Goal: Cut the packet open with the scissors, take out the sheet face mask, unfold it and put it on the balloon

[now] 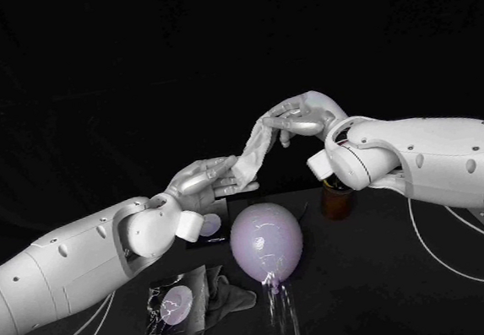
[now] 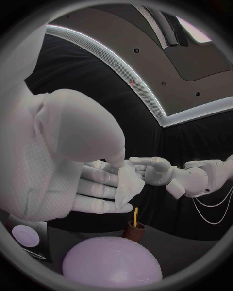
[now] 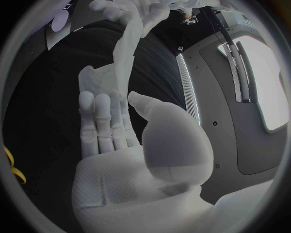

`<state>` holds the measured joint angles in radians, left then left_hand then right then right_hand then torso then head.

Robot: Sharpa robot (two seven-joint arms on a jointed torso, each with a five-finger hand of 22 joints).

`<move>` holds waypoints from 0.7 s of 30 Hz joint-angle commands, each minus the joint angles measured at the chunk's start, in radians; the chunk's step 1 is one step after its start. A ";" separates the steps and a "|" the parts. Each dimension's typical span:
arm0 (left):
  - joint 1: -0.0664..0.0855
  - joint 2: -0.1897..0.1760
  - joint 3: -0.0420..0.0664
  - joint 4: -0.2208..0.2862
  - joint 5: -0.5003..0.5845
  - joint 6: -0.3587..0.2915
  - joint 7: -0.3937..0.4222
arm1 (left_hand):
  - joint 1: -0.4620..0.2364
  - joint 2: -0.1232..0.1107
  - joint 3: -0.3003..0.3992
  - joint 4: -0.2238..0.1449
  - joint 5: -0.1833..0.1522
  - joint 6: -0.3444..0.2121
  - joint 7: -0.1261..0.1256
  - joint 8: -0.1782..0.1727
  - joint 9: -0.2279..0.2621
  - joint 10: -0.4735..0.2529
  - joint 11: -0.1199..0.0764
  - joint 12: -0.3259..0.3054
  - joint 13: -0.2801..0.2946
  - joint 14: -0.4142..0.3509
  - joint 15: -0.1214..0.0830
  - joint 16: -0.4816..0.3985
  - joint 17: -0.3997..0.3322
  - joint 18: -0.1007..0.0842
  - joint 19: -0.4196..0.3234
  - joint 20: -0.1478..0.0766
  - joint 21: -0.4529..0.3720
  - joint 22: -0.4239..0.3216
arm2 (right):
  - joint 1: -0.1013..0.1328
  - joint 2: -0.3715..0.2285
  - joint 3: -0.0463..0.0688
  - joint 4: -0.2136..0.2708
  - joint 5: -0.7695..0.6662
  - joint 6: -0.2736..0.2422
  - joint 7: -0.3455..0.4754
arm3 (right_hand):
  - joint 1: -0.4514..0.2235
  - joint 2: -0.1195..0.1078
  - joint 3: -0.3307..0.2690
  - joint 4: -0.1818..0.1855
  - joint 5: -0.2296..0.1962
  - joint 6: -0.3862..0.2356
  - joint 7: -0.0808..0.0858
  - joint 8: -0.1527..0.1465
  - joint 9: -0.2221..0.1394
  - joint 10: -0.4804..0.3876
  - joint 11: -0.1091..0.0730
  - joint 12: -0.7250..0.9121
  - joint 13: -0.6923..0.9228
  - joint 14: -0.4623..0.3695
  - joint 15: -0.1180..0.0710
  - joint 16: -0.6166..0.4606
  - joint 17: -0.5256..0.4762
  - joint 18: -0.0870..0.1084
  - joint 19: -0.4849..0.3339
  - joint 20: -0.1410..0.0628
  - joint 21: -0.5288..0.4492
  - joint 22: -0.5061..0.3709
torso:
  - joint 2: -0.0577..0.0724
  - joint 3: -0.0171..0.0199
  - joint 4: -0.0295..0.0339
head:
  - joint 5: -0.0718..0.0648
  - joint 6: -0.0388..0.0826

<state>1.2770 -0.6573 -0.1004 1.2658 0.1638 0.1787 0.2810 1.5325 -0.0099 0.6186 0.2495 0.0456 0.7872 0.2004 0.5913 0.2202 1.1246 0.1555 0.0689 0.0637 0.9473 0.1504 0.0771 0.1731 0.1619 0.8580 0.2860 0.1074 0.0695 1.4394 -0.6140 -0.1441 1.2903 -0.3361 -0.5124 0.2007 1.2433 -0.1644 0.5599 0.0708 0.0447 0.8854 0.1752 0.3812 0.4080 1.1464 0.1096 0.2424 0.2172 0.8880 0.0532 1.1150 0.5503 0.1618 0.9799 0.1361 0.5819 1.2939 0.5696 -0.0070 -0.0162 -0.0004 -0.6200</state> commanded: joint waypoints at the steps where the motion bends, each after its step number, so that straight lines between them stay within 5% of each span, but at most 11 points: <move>1: 0.000 0.000 0.001 0.007 0.007 0.004 0.022 | -0.010 -0.003 0.009 -0.004 0.003 0.000 -0.004 0.007 0.002 0.010 0.000 -0.004 0.000 0.003 -0.004 -0.003 0.000 0.020 0.006 0.002 0.006 0.000 | -0.002 0.008 -0.002 -0.018 -0.028 0.068 -0.055 | -0.018 -0.001 -0.014 0.002 0.003 -0.016 0.007 -0.010 -0.007 -0.014 0.005 -0.010 -0.006 -0.016 0.005 -0.003 -0.003 -0.003 -0.014 0.005 -0.011 -0.004 | 0.001 -0.0001 -0.0002 | -0.003 0.004; 14: 0.000 -0.005 0.001 0.018 0.003 -0.037 0.040 | -0.046 -0.038 0.083 -0.056 0.004 0.012 0.008 0.007 -0.004 -0.022 0.010 -0.007 -0.001 0.008 0.000 -0.002 0.002 0.021 0.018 -0.001 0.013 0.002 | -0.009 0.005 -0.012 -0.048 -0.087 0.133 -0.168 | -0.051 -0.012 -0.068 0.019 0.003 -0.053 0.032 -0.045 -0.032 -0.056 0.030 -0.037 -0.026 -0.064 0.029 -0.002 -0.017 0.000 -0.036 0.031 -0.044 -0.026 | -0.001 0.0001 -0.0007 | -0.008 -0.003; 19: 0.000 -0.007 0.002 0.022 0.003 -0.041 0.035 | -0.071 -0.049 0.111 -0.074 0.004 0.022 0.008 0.003 -0.008 -0.017 0.009 -0.005 -0.001 0.012 -0.001 0.001 0.004 0.021 0.019 -0.002 0.015 0.001 | -0.012 -0.013 -0.015 -0.037 -0.166 0.074 -0.132 | -0.039 0.002 -0.072 0.018 0.004 -0.047 0.030 -0.048 -0.036 -0.048 0.027 -0.030 -0.027 -0.057 0.027 0.009 -0.020 0.006 -0.031 0.035 -0.047 -0.031 | 0.000 0.0004 -0.0010 | -0.006 -0.004; 21: 0.000 -0.008 0.002 0.024 0.003 -0.044 0.030 | -0.085 -0.055 0.128 -0.088 0.004 0.026 0.009 -0.001 -0.010 -0.016 0.009 -0.005 -0.001 0.013 0.000 0.001 0.004 0.021 0.021 -0.003 0.016 0.002 | -0.014 -0.026 -0.015 -0.021 -0.204 0.039 -0.091 | -0.001 0.020 -0.057 -0.002 0.004 -0.035 0.019 -0.048 -0.039 -0.010 0.011 -0.006 -0.020 -0.026 0.012 0.031 -0.018 0.017 -0.009 0.032 -0.037 -0.029 | 0.001 0.0006 -0.0001 | -0.007 -0.005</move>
<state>1.2765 -0.6660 -0.1001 1.2861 0.1633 0.1447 0.2996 1.4535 -0.0649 0.7360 0.1652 0.0467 0.8059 0.2042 0.5941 0.2104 1.1079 0.1646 0.0647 0.0625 0.9544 0.1503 0.0772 0.1762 0.1719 0.8706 0.2808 0.1190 0.0702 1.4258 -0.6361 -0.1592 1.2597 -0.4407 -0.4336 0.0696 1.2347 -0.1424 0.5029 0.0711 0.0446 0.8464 0.1966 0.3363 0.3697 1.1298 0.1248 0.2344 0.1962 0.8575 0.0659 1.1445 0.5322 0.1616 0.9674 0.1680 0.5418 1.2635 0.5694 -0.0064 -0.0170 -0.0073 -0.6239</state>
